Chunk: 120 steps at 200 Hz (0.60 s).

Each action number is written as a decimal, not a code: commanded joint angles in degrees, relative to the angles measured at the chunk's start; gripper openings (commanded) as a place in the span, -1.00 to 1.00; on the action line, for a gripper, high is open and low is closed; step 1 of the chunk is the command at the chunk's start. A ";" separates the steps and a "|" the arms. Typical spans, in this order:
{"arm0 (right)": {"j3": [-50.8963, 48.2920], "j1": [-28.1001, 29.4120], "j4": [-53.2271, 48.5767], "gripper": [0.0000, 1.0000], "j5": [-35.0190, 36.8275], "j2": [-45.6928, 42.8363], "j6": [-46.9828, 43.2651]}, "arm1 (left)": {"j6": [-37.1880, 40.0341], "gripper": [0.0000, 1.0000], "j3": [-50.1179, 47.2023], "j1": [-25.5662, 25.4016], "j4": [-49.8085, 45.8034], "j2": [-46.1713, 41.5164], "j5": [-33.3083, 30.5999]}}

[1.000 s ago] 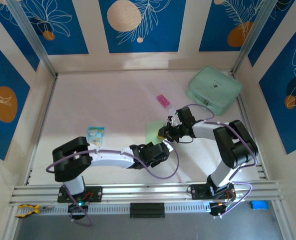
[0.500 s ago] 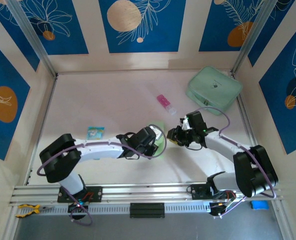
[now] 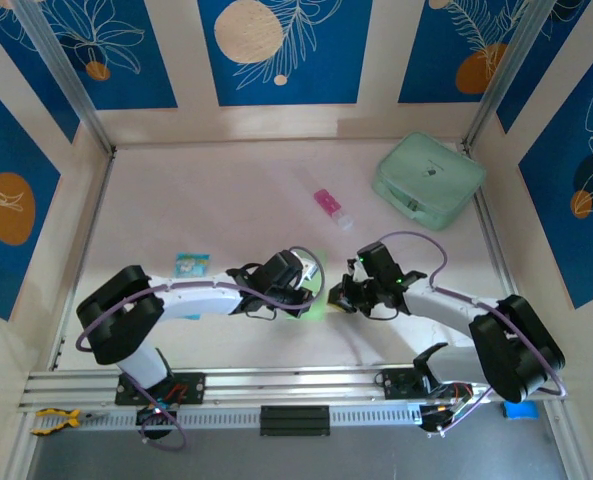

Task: Fold a paper plane with a square sheet of paper (pick it up from the middle)
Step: Fold the triangle a second time at the center of the table.

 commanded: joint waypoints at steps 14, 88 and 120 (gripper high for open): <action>-1.07 3.63 4.26 -0.94 1.75 2.07 3.70 | -1.97 -0.93 -1.04 0.58 1.70 -0.77 2.25; 1.00 6.64 -1.51 -0.95 9.03 8.20 2.96 | -2.84 -0.87 -1.17 1.16 0.72 -0.29 1.76; 1.40 5.17 -5.28 -0.95 10.24 8.08 -0.31 | -3.73 -0.85 -1.21 1.38 1.29 0.16 1.68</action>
